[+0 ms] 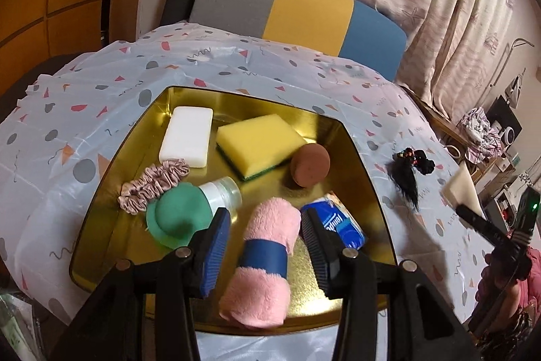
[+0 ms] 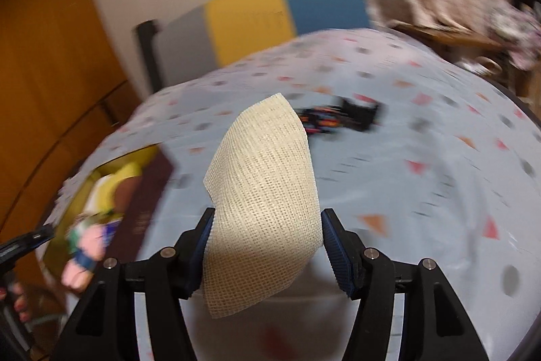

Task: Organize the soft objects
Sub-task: 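Carry the scrunchie into the gold tray and open the left tool while the right holds the cloth, then carry the beige mesh cloth into the gold tray and open the right tool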

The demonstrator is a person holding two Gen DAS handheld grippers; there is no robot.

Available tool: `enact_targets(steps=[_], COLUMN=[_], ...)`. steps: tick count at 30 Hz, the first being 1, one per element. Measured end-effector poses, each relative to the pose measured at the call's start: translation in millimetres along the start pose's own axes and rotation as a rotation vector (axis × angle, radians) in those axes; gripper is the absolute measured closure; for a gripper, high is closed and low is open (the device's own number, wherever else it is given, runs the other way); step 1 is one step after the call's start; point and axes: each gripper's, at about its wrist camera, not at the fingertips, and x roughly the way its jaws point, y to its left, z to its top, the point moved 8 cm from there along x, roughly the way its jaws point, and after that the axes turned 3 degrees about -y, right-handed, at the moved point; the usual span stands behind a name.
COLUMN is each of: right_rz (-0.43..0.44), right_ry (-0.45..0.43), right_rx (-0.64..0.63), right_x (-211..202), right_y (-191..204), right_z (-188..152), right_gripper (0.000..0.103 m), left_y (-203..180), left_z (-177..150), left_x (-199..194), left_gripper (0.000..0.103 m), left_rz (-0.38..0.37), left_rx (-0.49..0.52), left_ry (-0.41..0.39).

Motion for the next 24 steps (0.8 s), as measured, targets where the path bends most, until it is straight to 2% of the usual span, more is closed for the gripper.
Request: enact_targets(steps=[6,12,15,20,24], right_rz=[0.152,0.244,0.273,0.272,0.271], right_ry=[0.047,0.118,0.165,0.222,0.271], right_rx=[-0.158,-0.254,-0.297,-0.396,-0.410], right_x=[15.7,36.5,48.3,72.7,92.9], right_y=[104.5,179.8,208.6,246.2,264.2], right_z=[-1.7,-11.2,-16.4,-22.4,-21.3], right_gripper=[0.041,0.041,0.041,0.041,0.039], left_y=[10.8,27.5,35.6,47.0,52.7], left_z=[-6.6,-6.8,-4.6,-2.8,-2.3], left_x=[-3.5,-11.6,-15.5,-16.8,-18.2], left_gripper=[0.058,0.058,0.058,0.058,0.058], left_rz=[0.026,0.042,0.056,0.071,0.079], left_rx=[-0.023,-0.072,-0.094,-0.142,-0.163], left_ry=[0.015,0.004,-0.009,-0.011,-0.017])
